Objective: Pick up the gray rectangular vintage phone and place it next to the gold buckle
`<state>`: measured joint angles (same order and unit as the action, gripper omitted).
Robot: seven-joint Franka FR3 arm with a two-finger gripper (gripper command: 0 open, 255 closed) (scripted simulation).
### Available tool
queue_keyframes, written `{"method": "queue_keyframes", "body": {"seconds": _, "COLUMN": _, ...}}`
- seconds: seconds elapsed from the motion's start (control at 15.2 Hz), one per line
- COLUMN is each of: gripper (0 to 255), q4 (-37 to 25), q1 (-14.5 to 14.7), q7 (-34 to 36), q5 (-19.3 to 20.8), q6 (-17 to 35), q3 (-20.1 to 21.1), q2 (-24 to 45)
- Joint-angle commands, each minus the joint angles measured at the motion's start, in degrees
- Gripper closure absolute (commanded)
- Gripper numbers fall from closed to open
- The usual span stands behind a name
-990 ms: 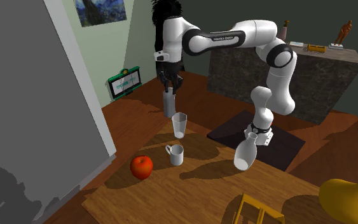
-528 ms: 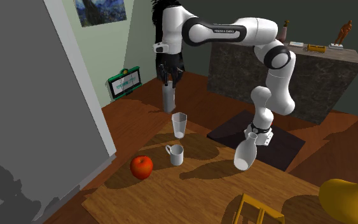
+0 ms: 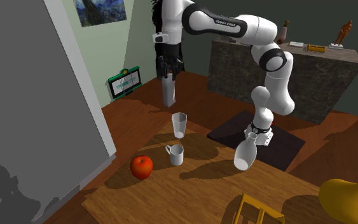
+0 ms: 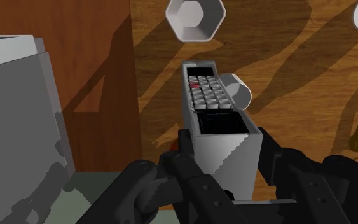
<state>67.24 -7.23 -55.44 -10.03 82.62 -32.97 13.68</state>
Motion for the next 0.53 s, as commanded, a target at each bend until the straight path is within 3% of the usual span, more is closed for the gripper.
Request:
{"method": "queue_keyframes", "body": {"seconds": 0.0, "gripper": 255, "q4": -3.3, "q1": -0.8, "q7": -0.2, "q5": -0.8, "q6": -2.2, "q3": -0.1, "q2": 1.2}}
{"method": "queue_keyframes", "body": {"seconds": 0.33, "gripper": 255, "q4": -11.7, "q1": -3.3, "q7": -0.6, "q5": -3.1, "q6": -7.5, "q3": -0.2, "q2": 4.7}}
{"method": "queue_keyframes", "body": {"seconds": 0.46, "gripper": 255, "q4": -3.9, "q1": 1.5, "q7": 2.3, "q5": 0.6, "q6": -4.7, "q3": 0.3, "q2": -1.1}}
